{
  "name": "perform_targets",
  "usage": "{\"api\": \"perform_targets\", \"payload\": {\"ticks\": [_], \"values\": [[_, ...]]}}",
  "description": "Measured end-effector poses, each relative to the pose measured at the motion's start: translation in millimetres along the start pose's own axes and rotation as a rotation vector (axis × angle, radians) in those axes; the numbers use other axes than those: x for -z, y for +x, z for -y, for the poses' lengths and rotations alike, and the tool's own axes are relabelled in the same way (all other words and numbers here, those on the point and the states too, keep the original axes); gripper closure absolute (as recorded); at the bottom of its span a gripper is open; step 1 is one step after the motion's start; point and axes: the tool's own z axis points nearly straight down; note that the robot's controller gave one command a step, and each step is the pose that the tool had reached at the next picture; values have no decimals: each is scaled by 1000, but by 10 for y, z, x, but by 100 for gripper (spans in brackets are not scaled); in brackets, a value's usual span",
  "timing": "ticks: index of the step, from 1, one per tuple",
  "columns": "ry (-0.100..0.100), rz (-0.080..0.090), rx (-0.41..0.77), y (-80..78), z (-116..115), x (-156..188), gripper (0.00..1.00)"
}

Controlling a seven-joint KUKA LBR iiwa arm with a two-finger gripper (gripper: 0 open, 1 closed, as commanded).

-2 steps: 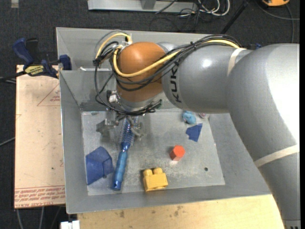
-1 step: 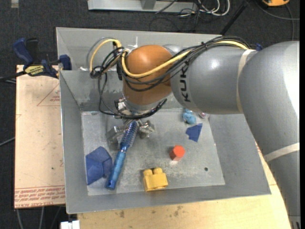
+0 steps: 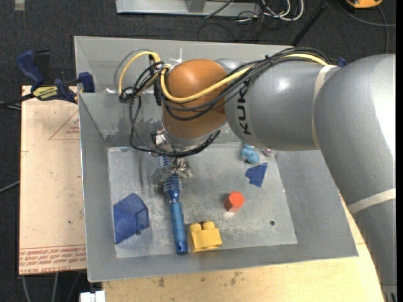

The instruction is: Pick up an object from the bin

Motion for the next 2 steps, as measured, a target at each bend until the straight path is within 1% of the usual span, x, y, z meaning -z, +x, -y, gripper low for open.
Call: {"api": "perform_targets", "payload": {"ticks": [1, 2], "values": [[5, -1, -4, -11, 19, 586, 100], [6, -1, -8, -22, 34, 1177, 100]]}}
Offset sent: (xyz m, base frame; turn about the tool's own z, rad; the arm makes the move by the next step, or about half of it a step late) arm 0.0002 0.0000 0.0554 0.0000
